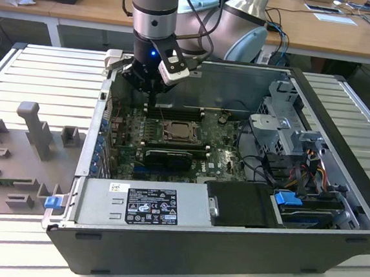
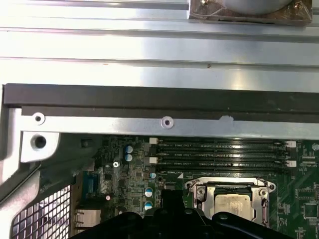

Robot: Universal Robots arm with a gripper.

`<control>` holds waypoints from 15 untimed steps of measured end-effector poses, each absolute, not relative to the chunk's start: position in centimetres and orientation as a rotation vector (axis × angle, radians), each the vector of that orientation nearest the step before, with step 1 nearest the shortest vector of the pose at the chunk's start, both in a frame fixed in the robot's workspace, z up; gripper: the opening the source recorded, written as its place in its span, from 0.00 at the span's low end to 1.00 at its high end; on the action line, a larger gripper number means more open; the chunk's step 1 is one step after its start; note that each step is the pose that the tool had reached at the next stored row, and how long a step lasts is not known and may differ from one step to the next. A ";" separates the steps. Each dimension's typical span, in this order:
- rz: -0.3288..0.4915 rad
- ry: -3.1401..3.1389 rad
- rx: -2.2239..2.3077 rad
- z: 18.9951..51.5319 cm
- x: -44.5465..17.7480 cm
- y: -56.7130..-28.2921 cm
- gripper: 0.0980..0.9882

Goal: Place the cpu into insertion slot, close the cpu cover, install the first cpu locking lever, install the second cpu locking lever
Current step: 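Install the first cpu locking lever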

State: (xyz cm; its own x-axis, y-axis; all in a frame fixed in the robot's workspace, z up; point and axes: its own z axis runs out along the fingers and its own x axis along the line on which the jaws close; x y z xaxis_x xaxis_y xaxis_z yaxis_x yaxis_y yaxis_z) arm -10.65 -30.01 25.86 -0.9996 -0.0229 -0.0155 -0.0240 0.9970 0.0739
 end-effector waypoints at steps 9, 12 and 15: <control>0.116 3.125 -0.037 25.8 -10.2 -30.0 0.01; 0.116 3.125 -0.037 25.8 -9.6 -30.0 0.01; 0.116 3.125 -0.037 25.7 -9.0 -30.0 0.01</control>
